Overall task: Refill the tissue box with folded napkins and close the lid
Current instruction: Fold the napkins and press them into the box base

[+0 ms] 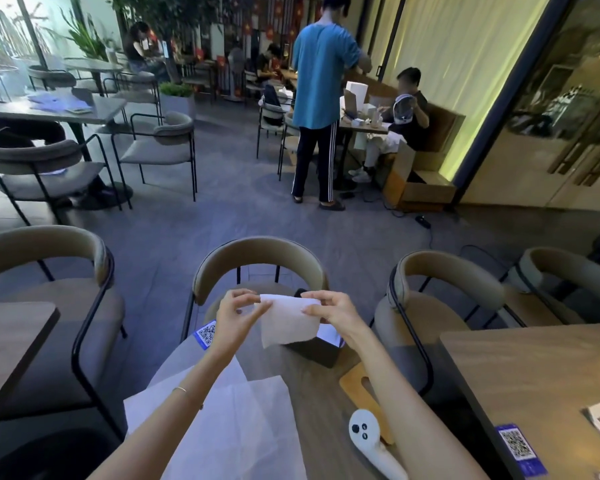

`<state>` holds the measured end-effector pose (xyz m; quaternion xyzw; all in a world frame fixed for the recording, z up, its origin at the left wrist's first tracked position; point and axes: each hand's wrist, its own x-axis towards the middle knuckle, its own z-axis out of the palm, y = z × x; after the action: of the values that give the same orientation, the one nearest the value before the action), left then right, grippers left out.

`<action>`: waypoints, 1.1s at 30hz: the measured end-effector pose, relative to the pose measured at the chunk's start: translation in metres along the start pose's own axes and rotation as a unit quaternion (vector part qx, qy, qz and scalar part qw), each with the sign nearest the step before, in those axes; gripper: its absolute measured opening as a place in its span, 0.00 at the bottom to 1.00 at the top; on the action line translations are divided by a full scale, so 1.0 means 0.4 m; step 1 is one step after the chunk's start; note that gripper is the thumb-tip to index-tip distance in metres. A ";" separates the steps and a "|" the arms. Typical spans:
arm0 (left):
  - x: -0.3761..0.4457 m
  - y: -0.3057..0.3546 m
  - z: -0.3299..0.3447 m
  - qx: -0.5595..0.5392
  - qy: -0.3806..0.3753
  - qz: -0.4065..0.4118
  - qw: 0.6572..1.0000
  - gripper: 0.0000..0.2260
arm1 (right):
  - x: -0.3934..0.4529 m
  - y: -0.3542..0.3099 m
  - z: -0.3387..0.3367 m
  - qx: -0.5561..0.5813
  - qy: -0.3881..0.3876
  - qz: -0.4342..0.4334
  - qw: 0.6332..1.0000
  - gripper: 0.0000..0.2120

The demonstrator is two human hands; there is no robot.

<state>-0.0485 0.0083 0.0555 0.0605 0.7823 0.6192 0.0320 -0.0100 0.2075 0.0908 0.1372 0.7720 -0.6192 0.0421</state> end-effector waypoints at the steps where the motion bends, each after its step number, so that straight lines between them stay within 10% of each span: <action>1: 0.003 -0.004 0.001 0.004 -0.008 0.015 1.000 0.10 | -0.003 0.001 0.000 -0.008 0.001 0.004 1.000 0.14; 8: 0.007 0.042 0.027 -0.081 -0.041 -0.006 0.996 0.05 | 0.001 0.007 -0.004 -0.005 0.024 -0.001 1.000 0.06; 16: 0.036 0.075 0.089 -0.119 -0.073 -0.046 0.989 0.01 | 0.035 0.034 -0.037 0.035 -0.015 0.060 0.997 0.29; 23: 0.126 0.039 0.164 -0.104 -0.143 -0.089 0.980 0.25 | 0.117 0.102 -0.057 0.080 0.134 0.158 0.975 0.22; 33: 0.268 -0.118 0.317 0.242 -0.232 -0.078 0.939 0.10 | 0.258 0.238 -0.030 0.024 0.221 0.274 0.936 0.21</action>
<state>-0.1416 0.1344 -0.0170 0.1469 0.8819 0.3752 0.2449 -0.0825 0.2543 -0.0206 0.4774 0.6794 -0.5561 0.0352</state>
